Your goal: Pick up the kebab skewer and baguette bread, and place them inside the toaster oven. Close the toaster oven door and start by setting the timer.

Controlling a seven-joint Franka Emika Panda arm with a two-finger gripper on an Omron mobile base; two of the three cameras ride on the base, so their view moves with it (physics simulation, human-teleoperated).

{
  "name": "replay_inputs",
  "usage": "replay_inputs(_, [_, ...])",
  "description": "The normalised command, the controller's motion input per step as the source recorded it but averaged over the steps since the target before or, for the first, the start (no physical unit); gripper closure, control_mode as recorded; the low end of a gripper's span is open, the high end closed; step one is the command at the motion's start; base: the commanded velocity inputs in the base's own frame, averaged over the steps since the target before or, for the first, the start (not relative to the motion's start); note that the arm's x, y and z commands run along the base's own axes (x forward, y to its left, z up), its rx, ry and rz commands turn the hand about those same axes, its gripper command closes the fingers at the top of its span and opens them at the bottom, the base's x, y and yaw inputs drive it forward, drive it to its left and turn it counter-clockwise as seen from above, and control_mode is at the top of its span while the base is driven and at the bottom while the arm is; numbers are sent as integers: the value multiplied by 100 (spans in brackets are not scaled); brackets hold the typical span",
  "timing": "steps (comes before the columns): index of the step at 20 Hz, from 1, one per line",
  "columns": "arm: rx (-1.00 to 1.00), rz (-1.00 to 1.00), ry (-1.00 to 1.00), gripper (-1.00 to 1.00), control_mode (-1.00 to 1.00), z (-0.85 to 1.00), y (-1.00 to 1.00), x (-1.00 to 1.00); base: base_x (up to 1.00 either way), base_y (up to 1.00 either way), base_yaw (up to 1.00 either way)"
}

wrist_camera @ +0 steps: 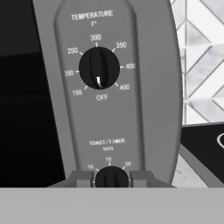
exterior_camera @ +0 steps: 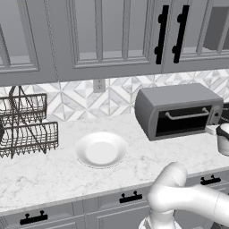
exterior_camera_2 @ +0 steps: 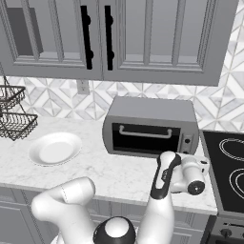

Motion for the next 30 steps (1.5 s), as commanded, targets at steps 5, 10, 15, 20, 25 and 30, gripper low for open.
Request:
replay_inputs(5, [1,0,0,100,-100,0,0,0,0,0,0])
replay_inputs(10, [0,0,0,100,-100,0,1,0,0,0,0])
replay_inputs(15, [7,-4,0,100,-100,0,0,0,0,0,0])
replay_inputs(20, [13,-6,0,100,-100,0,0,0,0,0,0])
replay_inputs(25, [19,-2,-1,100,-100,0,0,0,0,0,0])
replay_inputs(30, [19,0,-4,100,-100,0,0,-1,0,0,0])
